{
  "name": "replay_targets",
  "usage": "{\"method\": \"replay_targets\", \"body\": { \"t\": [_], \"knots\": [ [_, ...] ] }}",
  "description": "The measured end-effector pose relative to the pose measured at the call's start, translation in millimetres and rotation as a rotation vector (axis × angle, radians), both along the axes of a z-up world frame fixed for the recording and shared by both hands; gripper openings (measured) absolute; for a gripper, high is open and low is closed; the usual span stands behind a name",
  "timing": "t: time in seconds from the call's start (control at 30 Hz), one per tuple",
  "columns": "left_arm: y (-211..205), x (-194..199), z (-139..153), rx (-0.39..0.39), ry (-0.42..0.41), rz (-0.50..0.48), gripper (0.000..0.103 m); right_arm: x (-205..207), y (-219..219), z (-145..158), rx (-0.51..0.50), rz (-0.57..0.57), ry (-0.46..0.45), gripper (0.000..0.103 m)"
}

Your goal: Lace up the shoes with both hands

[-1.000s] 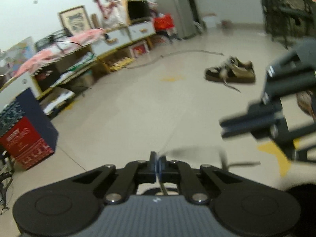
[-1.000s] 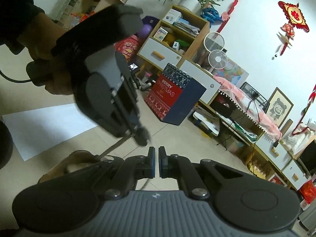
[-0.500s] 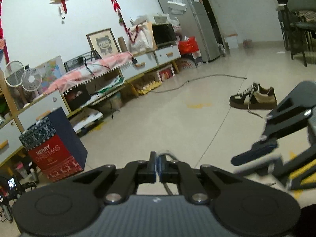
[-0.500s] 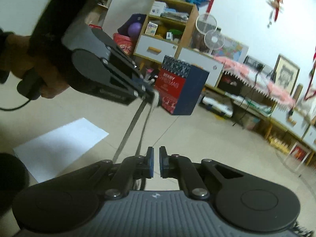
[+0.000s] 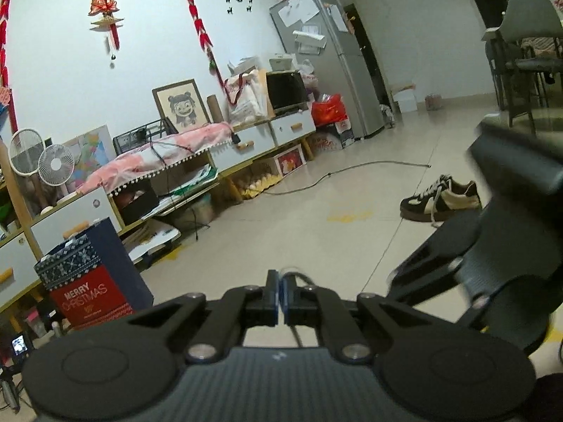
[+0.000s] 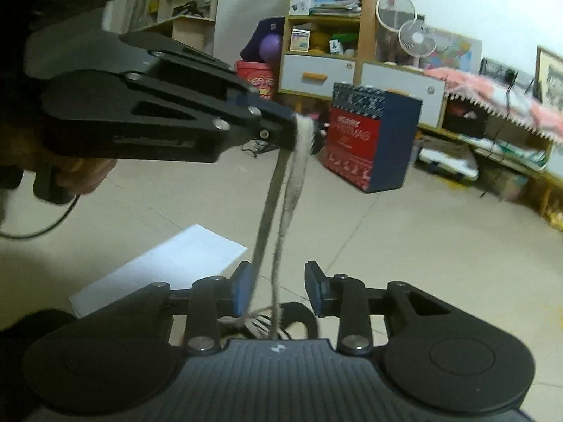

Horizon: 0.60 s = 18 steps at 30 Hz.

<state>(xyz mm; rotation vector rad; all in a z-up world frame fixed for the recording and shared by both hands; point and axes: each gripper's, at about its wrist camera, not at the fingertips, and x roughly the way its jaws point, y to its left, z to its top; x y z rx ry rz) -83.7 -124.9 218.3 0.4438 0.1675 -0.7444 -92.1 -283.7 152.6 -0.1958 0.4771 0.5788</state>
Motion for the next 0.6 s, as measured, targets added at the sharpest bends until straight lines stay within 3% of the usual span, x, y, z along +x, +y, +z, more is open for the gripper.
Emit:
{"method": "replay_targets", "body": {
  "t": [0.03,0.23,0.4,0.6],
  "knots": [
    [1,0,1,-0.007,-0.001,0.004,0.003,5,3,-4,-0.005,-0.008,0.026,0.002],
    [3,1,1,-0.017,0.010,0.020,0.003,1,6,-14,0.004,-0.068,0.071,0.002],
    [4,2,0,-0.012,0.016,0.029,0.003,4,2,-27,-0.016,-0.113,0.161,0.002],
    [4,10,-4,0.014,0.018,0.062,0.006,5,-19,-28,0.128,-0.252,0.219,0.002]
  ]
}}
